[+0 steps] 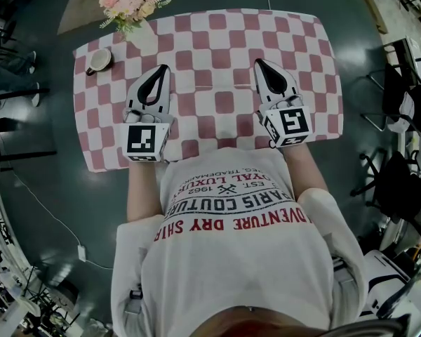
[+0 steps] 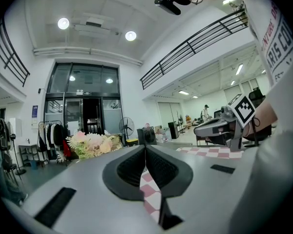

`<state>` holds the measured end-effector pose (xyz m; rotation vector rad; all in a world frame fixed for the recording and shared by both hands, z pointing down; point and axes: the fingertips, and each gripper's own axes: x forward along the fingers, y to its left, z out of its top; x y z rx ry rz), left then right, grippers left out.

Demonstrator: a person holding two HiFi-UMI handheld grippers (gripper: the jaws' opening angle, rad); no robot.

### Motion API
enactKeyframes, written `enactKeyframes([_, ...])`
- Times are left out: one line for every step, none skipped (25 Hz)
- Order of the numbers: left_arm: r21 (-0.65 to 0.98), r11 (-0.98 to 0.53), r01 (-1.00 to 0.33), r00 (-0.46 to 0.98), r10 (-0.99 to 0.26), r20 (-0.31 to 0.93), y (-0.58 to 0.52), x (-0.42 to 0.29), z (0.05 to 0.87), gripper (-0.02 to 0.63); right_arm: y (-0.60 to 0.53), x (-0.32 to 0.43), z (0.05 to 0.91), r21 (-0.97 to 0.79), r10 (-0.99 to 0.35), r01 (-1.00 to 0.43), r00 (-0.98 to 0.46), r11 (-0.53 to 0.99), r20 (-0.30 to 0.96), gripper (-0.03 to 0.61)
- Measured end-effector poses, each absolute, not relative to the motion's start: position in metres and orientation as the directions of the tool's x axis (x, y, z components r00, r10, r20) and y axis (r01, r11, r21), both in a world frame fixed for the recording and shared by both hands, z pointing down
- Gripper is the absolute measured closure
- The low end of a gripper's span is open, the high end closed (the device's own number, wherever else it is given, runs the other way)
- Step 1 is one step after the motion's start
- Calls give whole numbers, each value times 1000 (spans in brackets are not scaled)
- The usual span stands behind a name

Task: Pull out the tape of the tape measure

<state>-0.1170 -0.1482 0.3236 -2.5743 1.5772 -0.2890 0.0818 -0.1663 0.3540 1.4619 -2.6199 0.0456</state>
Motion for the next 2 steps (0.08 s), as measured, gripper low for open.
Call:
enactKeyframes([-189,-455,-870,443,-890,106,-148,-117,324,595,-167,82,354,39,-845,-849,-517,526,138,551])
enactKeyframes([-188,-455,-870,443,-890,106,-148,-116,324,595,-167,83,355,37,-845,-850,-516,525,138,551])
